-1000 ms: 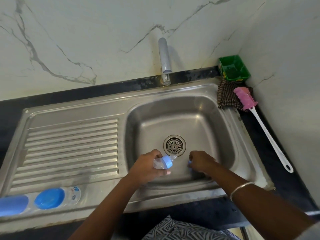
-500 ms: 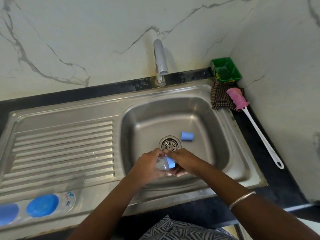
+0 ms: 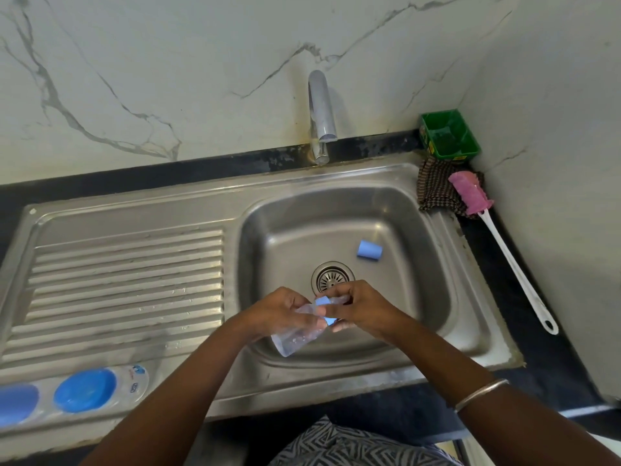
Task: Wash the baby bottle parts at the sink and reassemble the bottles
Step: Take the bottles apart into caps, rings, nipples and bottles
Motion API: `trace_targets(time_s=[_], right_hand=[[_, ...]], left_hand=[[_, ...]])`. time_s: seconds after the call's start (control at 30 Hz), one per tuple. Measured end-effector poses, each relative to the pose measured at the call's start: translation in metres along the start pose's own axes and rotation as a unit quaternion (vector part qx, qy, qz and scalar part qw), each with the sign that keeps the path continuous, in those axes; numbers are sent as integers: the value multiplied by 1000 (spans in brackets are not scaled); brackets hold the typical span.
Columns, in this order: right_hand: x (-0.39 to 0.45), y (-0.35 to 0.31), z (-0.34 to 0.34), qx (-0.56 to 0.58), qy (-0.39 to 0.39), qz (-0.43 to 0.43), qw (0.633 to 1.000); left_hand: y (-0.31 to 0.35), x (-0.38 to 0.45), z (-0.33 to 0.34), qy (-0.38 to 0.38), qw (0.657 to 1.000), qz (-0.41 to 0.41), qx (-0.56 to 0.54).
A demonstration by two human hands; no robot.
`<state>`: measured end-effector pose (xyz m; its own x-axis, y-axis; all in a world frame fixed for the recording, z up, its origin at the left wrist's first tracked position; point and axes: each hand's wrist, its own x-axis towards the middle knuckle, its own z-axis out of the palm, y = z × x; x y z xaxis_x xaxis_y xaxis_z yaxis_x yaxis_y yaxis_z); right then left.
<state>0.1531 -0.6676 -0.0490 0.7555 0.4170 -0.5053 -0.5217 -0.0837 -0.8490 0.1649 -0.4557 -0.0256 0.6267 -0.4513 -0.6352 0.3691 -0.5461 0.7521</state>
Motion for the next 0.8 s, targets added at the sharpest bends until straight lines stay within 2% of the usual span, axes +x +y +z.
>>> trace_targets(time_s=[0.1, 0.17, 0.27, 0.37, 0.43, 0.47, 0.5, 0.53, 0.57, 0.6, 0.67, 0.8], right_hand=[[0, -1, -8, -5, -22, -53, 998], [0, 0, -13, -1, -40, -84, 996], [0, 4, -18, 9, -55, -113, 992], [-2, 11, -34, 12, 0, -106, 994], [-4, 14, -47, -33, 54, -89, 994], [-5, 16, -52, -79, 77, -75, 991], [-6, 16, -55, -129, 94, -56, 986], [-6, 17, -56, -172, 108, -33, 979], [-6, 18, -56, -199, 120, -10, 973], [-6, 19, -54, -213, 129, 10, 968], [-7, 20, -47, -206, 143, 25, 968], [-6, 19, -35, -190, 149, 51, 969]], left_hand=[[3, 0, -6, -71, 989, -46, -124], [4, 4, -8, -132, 961, -101, -222], [-1, 10, -10, -199, 928, -157, -274], [-9, 13, -18, -207, 905, -172, -329], [-11, 17, -21, -161, 911, -175, -336], [-12, 22, -21, -110, 937, -172, -282], [-14, 27, -20, -43, 971, -170, -163], [-17, 32, -17, 17, 986, -166, -2], [-19, 37, -14, 49, 977, -155, 137], [-23, 41, -11, 58, 960, -144, 232], [-31, 46, -5, 38, 932, -141, 331], [-49, 58, 10, 29, 853, -117, 509]])
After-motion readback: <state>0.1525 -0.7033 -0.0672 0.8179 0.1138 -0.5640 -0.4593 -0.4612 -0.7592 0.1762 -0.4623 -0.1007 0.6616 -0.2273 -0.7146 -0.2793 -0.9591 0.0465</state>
